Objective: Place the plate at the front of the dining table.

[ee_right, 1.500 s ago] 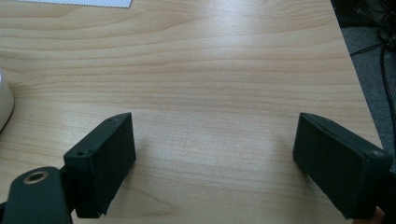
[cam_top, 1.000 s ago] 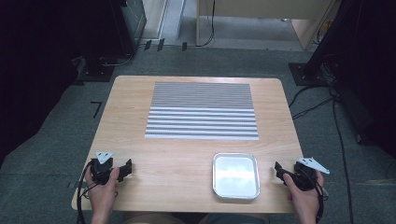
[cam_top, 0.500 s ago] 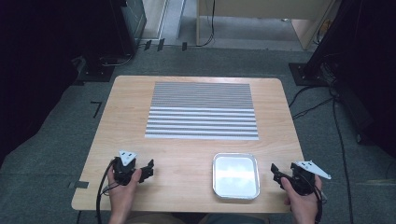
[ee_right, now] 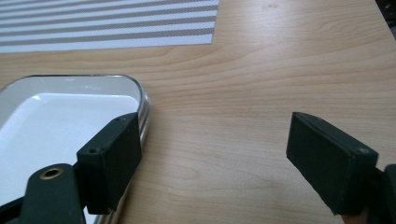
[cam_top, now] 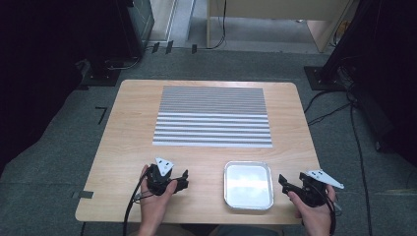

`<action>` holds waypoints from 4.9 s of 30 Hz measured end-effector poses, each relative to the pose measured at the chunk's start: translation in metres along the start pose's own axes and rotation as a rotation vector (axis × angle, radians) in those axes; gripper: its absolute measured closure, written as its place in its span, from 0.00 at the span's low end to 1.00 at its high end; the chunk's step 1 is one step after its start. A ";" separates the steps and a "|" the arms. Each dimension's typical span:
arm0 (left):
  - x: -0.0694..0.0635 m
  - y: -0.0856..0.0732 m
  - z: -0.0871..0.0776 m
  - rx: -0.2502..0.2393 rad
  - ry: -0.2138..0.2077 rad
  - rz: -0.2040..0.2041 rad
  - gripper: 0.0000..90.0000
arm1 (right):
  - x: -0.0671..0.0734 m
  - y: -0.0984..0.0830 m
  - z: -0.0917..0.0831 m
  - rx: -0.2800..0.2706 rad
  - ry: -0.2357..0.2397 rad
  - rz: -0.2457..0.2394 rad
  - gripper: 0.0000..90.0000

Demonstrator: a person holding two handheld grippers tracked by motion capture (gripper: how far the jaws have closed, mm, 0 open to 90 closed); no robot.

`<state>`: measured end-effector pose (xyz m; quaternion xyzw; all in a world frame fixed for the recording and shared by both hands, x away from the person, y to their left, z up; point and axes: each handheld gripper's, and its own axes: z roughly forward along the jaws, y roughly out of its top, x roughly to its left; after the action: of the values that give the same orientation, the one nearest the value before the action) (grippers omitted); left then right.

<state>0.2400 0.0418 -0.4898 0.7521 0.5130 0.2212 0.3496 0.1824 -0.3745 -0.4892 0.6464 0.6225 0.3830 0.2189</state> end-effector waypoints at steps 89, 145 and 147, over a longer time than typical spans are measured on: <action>-0.103 0.027 0.040 0.119 -0.368 -0.155 0.82 | -0.004 -0.034 0.005 0.120 0.430 0.442 0.97; -0.106 0.025 0.037 0.115 -0.494 -0.188 0.73 | 0.001 -0.028 0.003 -0.011 0.259 0.433 1.00; -0.107 0.025 0.036 0.108 -0.490 -0.187 0.73 | 0.001 -0.027 0.001 -0.030 0.263 0.448 1.00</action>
<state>0.2400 -0.0740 -0.4921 0.7502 0.4913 -0.0287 0.4417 0.1656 -0.3694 -0.5103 0.7092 0.4813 0.5121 0.0553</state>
